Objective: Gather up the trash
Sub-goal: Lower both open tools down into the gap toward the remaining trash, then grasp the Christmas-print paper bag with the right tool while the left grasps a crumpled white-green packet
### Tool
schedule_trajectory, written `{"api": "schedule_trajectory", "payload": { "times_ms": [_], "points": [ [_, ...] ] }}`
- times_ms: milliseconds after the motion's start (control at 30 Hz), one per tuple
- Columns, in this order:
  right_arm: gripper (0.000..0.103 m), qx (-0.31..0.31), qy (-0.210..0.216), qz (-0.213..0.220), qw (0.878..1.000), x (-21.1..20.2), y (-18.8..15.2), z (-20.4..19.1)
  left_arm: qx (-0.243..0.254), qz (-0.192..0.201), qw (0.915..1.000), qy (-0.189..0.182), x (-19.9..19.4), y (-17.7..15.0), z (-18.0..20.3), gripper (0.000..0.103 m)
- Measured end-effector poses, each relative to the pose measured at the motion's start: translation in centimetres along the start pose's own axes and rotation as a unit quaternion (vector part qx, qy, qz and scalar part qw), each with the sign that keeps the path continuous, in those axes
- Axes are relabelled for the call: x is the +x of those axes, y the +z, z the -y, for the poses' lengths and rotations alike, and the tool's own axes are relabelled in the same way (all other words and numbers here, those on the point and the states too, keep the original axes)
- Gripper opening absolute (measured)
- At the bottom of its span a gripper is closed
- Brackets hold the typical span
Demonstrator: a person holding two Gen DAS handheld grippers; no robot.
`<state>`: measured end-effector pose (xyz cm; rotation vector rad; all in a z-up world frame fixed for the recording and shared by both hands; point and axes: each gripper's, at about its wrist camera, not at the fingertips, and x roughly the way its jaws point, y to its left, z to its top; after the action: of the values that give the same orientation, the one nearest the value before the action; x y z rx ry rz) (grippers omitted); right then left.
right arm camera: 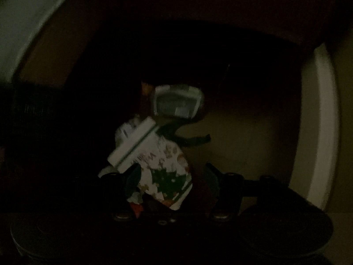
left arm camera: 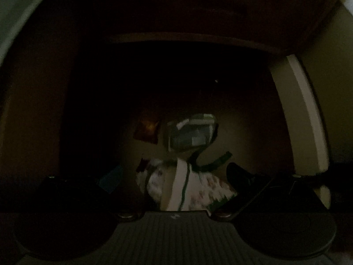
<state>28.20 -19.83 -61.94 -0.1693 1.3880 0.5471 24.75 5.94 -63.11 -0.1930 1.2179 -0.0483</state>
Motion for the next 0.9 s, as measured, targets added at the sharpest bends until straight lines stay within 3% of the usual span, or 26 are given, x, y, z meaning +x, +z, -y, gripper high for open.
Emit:
{"api": "schedule_trajectory", "payload": {
  "times_ms": [267,300,500,633,700,900],
  "points": [
    [0.062,0.047,0.019,-0.053,0.997,7.6,-2.1,2.7,0.032,-0.004,0.9994,-0.007,7.9,2.6,1.1,0.100],
    [0.062,0.042,0.028,-0.078,0.996,8.6,-2.5,2.9,0.037,-0.005,0.9992,-0.009,8.8,2.8,1.3,0.100],
    [0.062,0.080,0.041,-0.118,0.989,12.0,-4.6,3.9,0.092,-0.009,0.9956,-0.014,12.8,3.7,2.6,0.098],
    [0.061,0.105,0.064,-0.127,0.984,13.1,-5.4,4.0,0.123,-0.039,0.9913,-0.023,15.5,4.2,3.1,0.078],
    [0.061,0.128,0.073,-0.128,0.981,13.7,-5.6,4.3,0.128,-0.051,0.9902,-0.021,16.7,4.3,3.1,0.074],
    [0.058,0.188,0.090,-0.117,0.971,14.4,-6.0,5.5,0.130,-0.074,0.9880,-0.036,18.2,4.2,3.1,0.045]
  ]
}}
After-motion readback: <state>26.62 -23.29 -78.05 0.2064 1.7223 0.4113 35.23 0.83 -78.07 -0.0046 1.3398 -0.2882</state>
